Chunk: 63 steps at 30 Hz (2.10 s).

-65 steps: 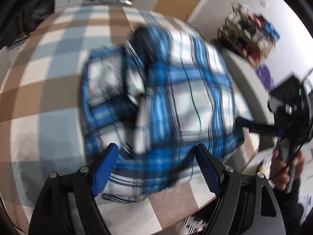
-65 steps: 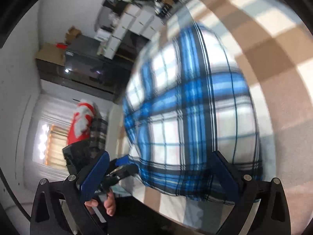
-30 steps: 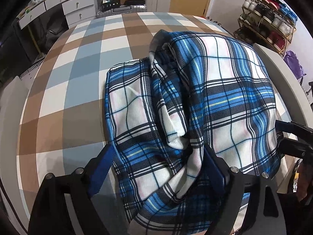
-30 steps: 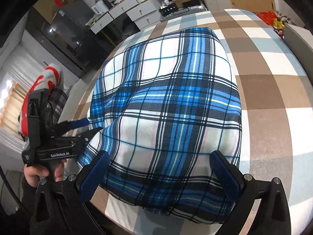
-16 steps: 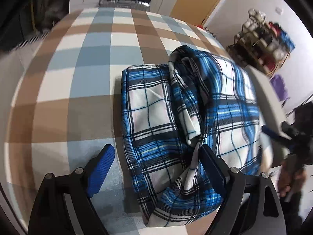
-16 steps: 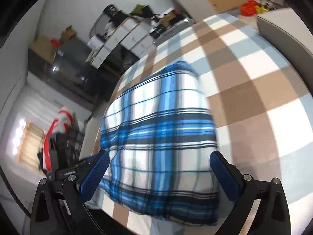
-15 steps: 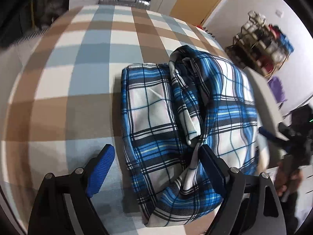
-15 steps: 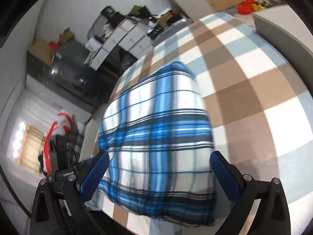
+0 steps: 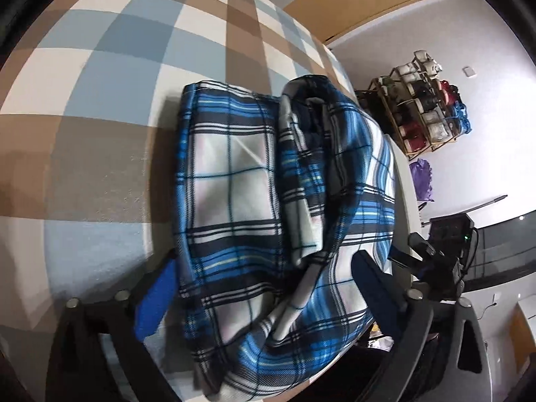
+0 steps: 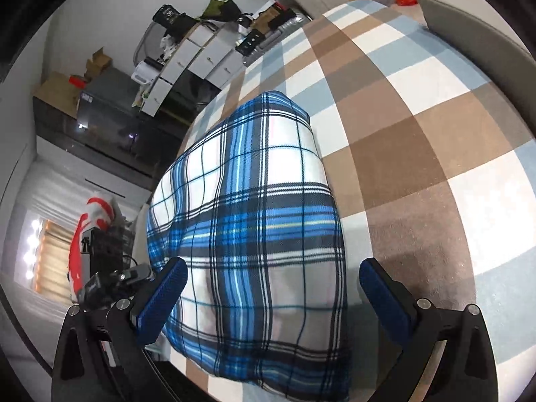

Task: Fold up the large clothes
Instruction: 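Grasp the folded shirt bundle with both grippers and lift it off the bed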

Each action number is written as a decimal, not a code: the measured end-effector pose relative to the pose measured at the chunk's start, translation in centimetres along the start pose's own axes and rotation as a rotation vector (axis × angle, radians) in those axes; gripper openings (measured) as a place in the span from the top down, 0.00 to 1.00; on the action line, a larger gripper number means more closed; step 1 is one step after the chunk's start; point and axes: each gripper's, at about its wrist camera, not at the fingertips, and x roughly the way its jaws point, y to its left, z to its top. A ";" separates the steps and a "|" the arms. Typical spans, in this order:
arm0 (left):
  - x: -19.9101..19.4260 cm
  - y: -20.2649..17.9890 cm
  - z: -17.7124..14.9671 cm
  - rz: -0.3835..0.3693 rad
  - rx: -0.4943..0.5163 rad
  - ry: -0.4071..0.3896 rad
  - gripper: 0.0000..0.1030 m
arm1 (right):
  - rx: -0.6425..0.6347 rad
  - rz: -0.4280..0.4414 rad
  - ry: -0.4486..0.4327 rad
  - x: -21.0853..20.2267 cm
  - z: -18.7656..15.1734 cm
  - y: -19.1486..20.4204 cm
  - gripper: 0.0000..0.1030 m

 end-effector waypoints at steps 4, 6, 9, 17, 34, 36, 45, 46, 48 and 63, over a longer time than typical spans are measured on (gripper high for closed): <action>-0.2 0.4 0.5 -0.062 -0.036 0.009 0.02 | -0.011 -0.055 0.028 1.0 0.8 0.1 0.00; 0.1 0.6 0.6 -0.108 -0.061 0.025 0.02 | -0.037 -0.109 0.037 1.4 1.0 0.3 0.00; 0.1 0.3 0.8 -0.125 -0.053 0.037 0.02 | -0.080 -0.127 0.070 2.1 1.6 0.8 0.00; 1.3 -0.8 1.2 -0.174 -0.024 0.092 0.02 | -0.162 -0.033 0.167 4.2 2.1 2.3 0.00; 2.4 -3.0 0.8 -0.064 0.061 0.140 0.39 | -0.275 -0.031 0.190 4.6 0.6 4.0 0.28; 2.3 -2.9 0.7 -0.050 0.060 0.132 0.50 | -0.247 0.004 0.164 3.8 0.8 3.4 0.45; 2.3 -3.3 -0.7 -0.046 0.080 0.136 0.62 | -0.131 0.168 0.167 1.1 -0.4 1.2 0.64; 2.4 -3.3 -0.4 -0.044 0.075 0.134 0.57 | -0.131 0.150 0.168 1.4 -0.2 1.3 0.64; 2.6 -3.0 -0.1 -0.005 0.049 0.131 0.48 | -0.175 0.086 0.158 1.8 -0.4 2.2 0.56; 3.0 -6.3 -0.6 -0.039 0.131 0.111 0.70 | -0.220 0.115 0.075 -0.6 -1.2 3.2 0.77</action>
